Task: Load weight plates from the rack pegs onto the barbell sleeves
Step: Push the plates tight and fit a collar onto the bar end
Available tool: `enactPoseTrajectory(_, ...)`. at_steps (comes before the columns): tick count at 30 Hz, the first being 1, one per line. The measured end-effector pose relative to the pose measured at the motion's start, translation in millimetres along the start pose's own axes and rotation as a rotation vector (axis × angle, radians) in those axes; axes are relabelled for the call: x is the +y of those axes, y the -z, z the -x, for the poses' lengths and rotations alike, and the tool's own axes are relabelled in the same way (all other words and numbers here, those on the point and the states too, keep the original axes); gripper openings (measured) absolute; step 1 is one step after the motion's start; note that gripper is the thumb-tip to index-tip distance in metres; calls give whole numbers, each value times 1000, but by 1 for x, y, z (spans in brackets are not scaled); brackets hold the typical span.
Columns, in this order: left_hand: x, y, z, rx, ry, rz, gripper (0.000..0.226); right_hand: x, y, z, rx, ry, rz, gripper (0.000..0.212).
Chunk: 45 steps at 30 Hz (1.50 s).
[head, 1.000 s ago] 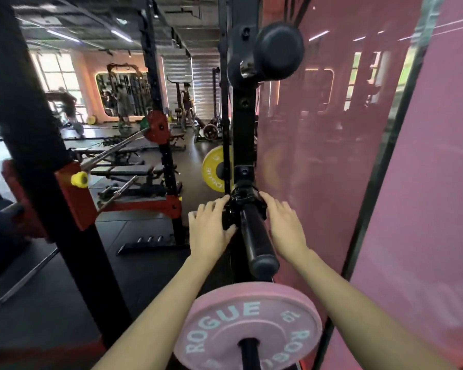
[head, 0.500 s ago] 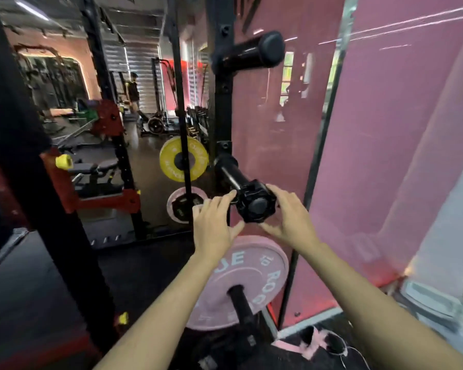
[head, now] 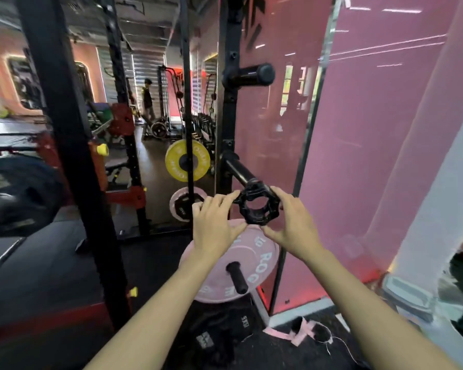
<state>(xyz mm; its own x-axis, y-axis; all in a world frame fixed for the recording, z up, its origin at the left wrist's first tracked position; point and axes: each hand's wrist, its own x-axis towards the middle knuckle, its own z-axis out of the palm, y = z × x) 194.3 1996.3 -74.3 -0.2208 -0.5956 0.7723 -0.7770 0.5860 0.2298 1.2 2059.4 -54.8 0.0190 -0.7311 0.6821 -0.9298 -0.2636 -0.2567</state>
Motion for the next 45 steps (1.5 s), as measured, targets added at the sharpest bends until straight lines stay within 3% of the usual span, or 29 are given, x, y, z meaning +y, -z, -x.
enactPoseTrajectory(9,-19,87,100,-42,78,-173,69,-77,-22,70,-94,86,-221,86)
enactPoseTrajectory(27,-187,332,237,90,440,-519,72,-384,-110,72,-254,408,-398,94)
enactPoseTrajectory(33,-251,377,260,154,378,-474,71,-457,-129,75,-226,398,-352,94)
enactPoseTrajectory(45,-318,384,262,6,304,-262,71,-511,-145,98,-166,187,-87,94)
